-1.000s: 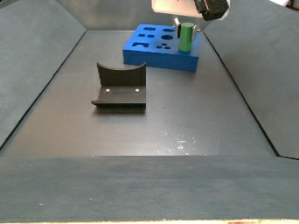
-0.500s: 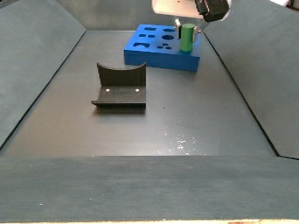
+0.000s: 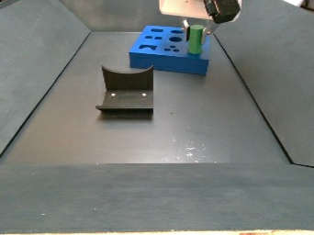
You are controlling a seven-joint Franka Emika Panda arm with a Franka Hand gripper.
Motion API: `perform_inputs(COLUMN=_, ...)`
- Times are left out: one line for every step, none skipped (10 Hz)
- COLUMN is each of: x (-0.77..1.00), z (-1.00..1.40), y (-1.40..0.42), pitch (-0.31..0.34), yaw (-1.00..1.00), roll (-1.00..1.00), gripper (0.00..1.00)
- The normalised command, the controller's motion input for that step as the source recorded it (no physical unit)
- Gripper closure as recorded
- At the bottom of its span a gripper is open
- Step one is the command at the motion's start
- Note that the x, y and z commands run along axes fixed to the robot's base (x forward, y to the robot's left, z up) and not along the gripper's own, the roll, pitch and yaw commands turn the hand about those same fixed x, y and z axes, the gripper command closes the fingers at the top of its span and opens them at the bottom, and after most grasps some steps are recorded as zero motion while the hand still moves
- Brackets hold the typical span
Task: Pick up the hexagon object. Move up. Place the hexagon object on the fixture. Regrasp the hexagon object. Move to above the board. Insert the hexagon object.
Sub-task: Insert the hexagon object.
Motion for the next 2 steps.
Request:
perform_inputs(x=0.0, z=-0.02, y=0.0, pitch=-0.017, yaw=0.0, roll=0.0, gripper=1.0)
perform_inputs(x=0.08, z=-0.04, y=-0.07, pitch=0.0, yaw=0.07, roll=0.12, gripper=1.0)
